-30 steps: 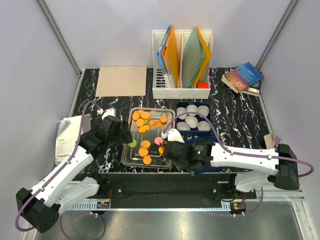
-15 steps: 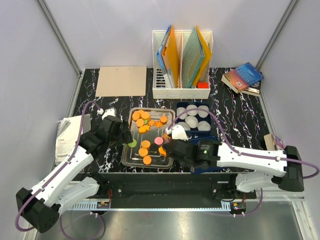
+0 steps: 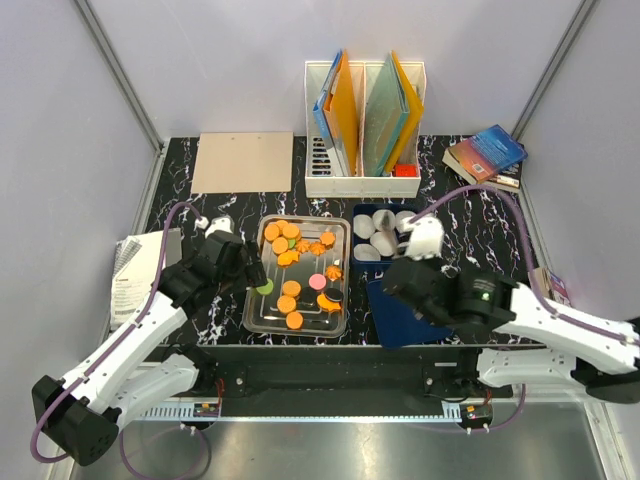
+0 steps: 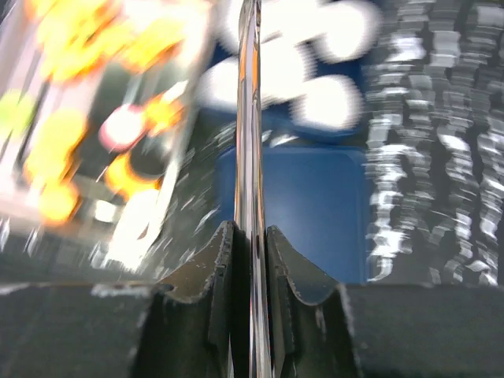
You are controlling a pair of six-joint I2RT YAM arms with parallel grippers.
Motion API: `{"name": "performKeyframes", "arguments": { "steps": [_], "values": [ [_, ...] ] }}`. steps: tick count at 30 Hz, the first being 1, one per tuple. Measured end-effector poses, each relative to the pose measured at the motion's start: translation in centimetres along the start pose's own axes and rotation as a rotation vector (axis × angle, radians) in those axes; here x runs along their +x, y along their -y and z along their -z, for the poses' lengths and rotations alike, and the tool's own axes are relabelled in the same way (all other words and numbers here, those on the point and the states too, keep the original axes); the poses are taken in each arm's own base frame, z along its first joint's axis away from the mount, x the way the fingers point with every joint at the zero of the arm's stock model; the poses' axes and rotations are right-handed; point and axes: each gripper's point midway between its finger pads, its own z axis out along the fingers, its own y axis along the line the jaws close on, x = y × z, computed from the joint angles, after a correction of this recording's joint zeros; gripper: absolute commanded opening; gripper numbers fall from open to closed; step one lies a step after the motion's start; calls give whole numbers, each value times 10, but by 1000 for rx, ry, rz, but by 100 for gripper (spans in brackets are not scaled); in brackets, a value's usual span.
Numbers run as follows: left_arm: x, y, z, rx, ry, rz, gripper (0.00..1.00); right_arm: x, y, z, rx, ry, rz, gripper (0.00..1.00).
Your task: Pack the cookies
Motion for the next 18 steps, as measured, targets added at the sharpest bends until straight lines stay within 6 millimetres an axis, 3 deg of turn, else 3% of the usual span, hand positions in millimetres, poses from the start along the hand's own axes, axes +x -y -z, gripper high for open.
{"name": "performKeyframes", "arguments": {
  "steps": [5, 10, 13, 18],
  "values": [
    [1, 13, -1, 60, -16, 11, 99, -28, 98, -2, 300, 121, -216, 0],
    [1, 24, -2, 105, -30, 20, 99, -31, 177, -15, 584, 110, -336, 0],
    [0, 30, 0, 135, -32, 27, 99, -25, 200, -46, 649, 27, -381, 0],
    [-4, 36, 11, 195, 5, 40, 99, 6, 229, -133, 649, -200, -454, 3]
  ]
}}
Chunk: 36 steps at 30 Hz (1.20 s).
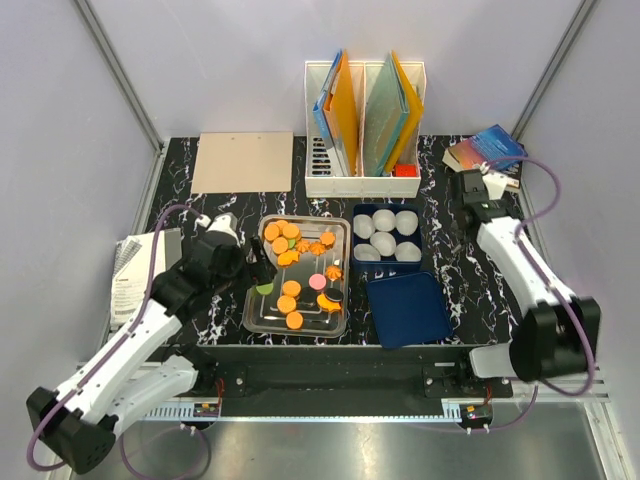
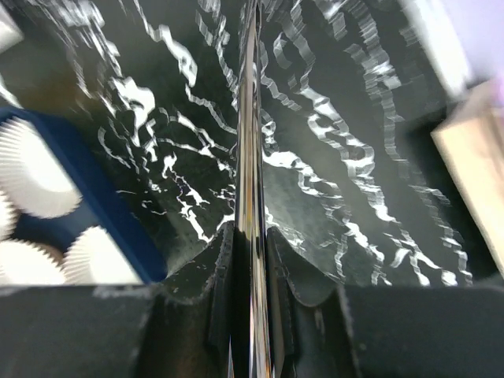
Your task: Pack the cookies
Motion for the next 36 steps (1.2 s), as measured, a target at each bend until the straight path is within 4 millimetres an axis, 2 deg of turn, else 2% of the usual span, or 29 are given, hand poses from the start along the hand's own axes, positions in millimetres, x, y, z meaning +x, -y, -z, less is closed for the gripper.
{"name": "performKeyframes", "arguments": {
  "steps": [2, 5, 10, 13, 15, 20, 24, 25, 29, 30, 31, 36],
  "values": [
    [-2, 2, 6, 26, 25, 3, 99, 13, -8, -26, 3, -75, 35, 6],
    [-4, 4, 12, 54, 49, 7, 99, 24, -17, -49, -1, -149, 81, 7],
    [1, 0, 13, 59, 54, 7, 99, 11, -26, -77, -2, -160, 94, 8],
    [7, -4, 9, 51, 43, 6, 99, 12, -27, -89, 8, -175, 106, 9],
    [11, -7, 7, 43, 32, 5, 99, 20, -27, -98, 15, -206, 119, 10],
    [17, -8, 4, 47, 10, 3, 99, 55, -29, -119, 17, -319, 139, 11],
    [18, -6, 3, 54, 5, 3, 99, 81, -29, -127, 15, -388, 125, 12],
    [18, -6, 3, 56, 4, 3, 99, 82, -29, -127, 13, -390, 117, 13],
    [19, -6, 1, 56, 1, 4, 99, 81, -35, -129, -12, -389, 70, 29],
    [20, -7, 1, 56, -2, 6, 99, 81, -37, -129, -17, -386, 57, 38],
    [21, -6, 1, 57, -3, 7, 99, 80, -38, -130, -25, -382, 46, 42],
    [21, -6, 1, 60, -2, 10, 99, 79, -46, -130, -67, -360, -27, 55]
  ]
}}
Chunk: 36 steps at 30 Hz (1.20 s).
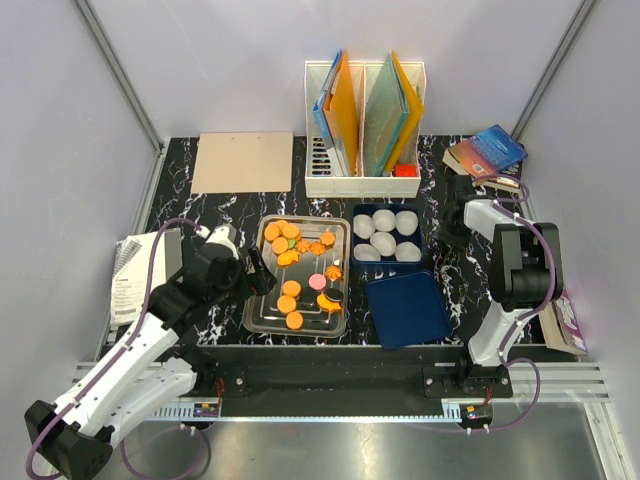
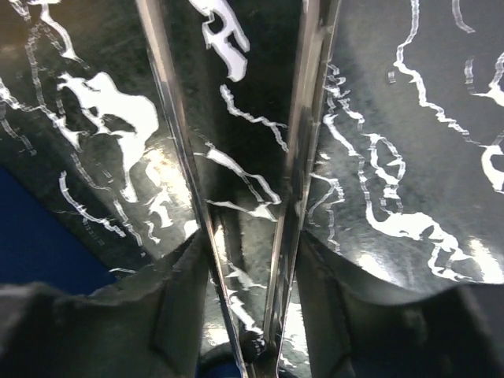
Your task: Pack the cookies
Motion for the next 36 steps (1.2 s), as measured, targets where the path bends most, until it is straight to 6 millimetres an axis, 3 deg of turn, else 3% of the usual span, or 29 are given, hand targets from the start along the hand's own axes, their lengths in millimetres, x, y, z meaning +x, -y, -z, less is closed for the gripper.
{"name": "performKeyframes", "arguments": {
  "steps": [6, 10, 13, 16, 21, 24, 34, 36],
  "values": [
    [1, 0, 0, 0, -2, 6, 99, -1, -6, 1, -37, 18, -39, 59],
    [2, -1, -1, -3, -7, 7, 99, -2, -8, 1, -54, 39, -69, 67],
    [3, -1, -1, -2, -9, 7, 99, -3, -12, 2, -80, 58, -107, 67],
    [4, -1, -2, -5, -14, 7, 99, -7, -16, 2, -95, 73, -147, 64],
    [6, -2, -5, -13, -28, 6, 99, -8, -18, 1, -98, 78, -190, 44],
    [6, -3, -5, -15, -30, 6, 99, -9, -20, -1, -94, 69, -200, 38],
    [6, -2, -6, -13, -29, 6, 99, -15, -25, -5, -68, 21, -173, 38],
    [6, -2, -6, -13, -29, 6, 99, -15, -26, -6, -63, 10, -161, 29]
  ]
}}
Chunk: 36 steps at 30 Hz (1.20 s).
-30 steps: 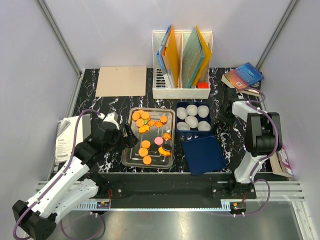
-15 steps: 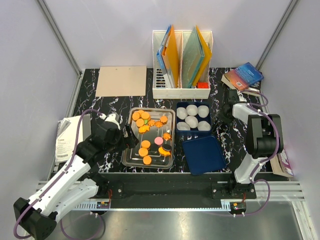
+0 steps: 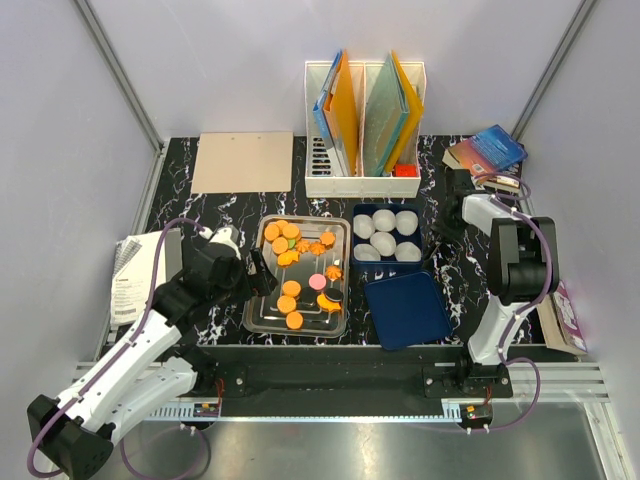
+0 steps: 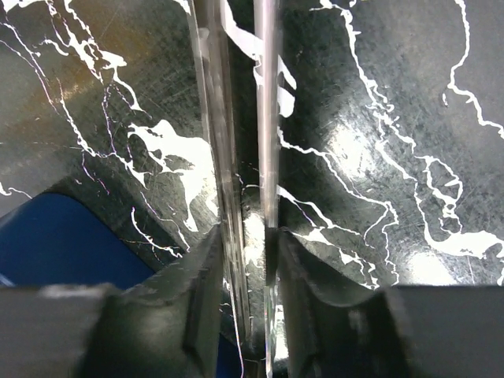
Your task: Pack the cookies
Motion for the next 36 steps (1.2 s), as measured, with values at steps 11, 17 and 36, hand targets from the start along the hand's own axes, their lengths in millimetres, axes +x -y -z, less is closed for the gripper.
{"name": "performKeyframes", "arguments": {
  "steps": [11, 17, 36],
  "values": [
    [0, 0, 1, 8, 9, 0, 99, 10, 27, 15, 78, 4, 22, 22],
    [0, 0, 1, 4, 6, 0, 99, -9, 30, 69, 32, 94, 13, 22],
    [6, -1, -13, -29, -47, -4, 99, 51, -8, 242, -394, 295, 306, 0]
  ]
}}
